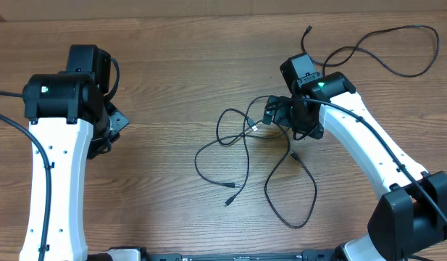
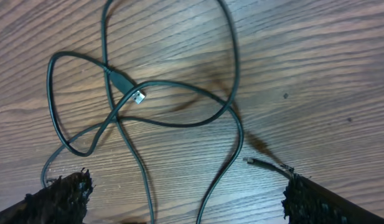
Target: Untangle cables
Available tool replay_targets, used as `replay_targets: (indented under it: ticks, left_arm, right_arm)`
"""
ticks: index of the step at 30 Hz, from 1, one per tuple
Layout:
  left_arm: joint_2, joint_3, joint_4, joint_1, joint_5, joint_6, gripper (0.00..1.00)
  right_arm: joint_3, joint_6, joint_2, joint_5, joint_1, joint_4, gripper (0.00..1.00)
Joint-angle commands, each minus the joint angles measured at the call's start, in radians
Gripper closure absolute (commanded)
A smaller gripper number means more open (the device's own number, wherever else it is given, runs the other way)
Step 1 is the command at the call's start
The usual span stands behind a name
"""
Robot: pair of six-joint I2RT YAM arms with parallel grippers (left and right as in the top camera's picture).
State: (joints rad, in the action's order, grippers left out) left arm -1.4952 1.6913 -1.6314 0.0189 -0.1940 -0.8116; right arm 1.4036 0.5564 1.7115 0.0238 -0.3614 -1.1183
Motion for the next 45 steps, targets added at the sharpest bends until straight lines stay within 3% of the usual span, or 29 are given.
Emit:
replay_targets:
  ticks: [1,5,7,18,20,26,29,34,40,45]
  left_arm:
    - [0.011,-0.037,0.051,-0.003,0.209,0.137,0.96]
    - [0.011,-0.081,0.136,0.005,0.456,0.306,0.96]
    - [0.011,-0.102,0.161,0.014,0.522,0.323,0.96]
    - [0.011,-0.232,0.292,0.157,0.55,0.306,0.9]
    - [0.011,-0.248,0.31,0.172,0.549,0.301,0.85]
    - [0.011,-0.259,0.322,0.176,0.55,0.299,0.44]
    - [0.011,-0.259,0.319,0.176,0.55,0.299,0.34]
    - [0.011,-0.259,0.308,0.176,0.549,0.3,0.29]
    - [0.011,-0.259,0.293,0.176,0.537,0.318,0.27]
    - [0.011,-0.259,0.296,0.176,0.524,0.318,0.25]
  right_arm:
    - [-0.004,-0.051,0.002,0.05,0.003,0.014,0.0]
    - [-0.004,-0.061,0.002,0.115,0.003,0.031,0.0]
    - [-0.005,-0.061,0.002,0.139,0.003,0.041,0.0]
    - [-0.031,-0.058,0.002,0.174,0.002,0.089,0.0]
    - [-0.048,-0.056,0.002,0.221,0.002,0.116,0.01]
    - [-0.089,0.058,0.016,0.243,-0.017,0.196,0.06]
    - [-0.091,0.072,0.039,0.24,-0.043,0.228,0.07]
    - [-0.091,0.134,0.101,0.226,-0.082,0.281,0.09]
    - [-0.091,0.306,0.143,0.127,-0.089,0.294,0.11]
    - [-0.092,0.308,0.15,0.131,-0.092,0.359,0.12]
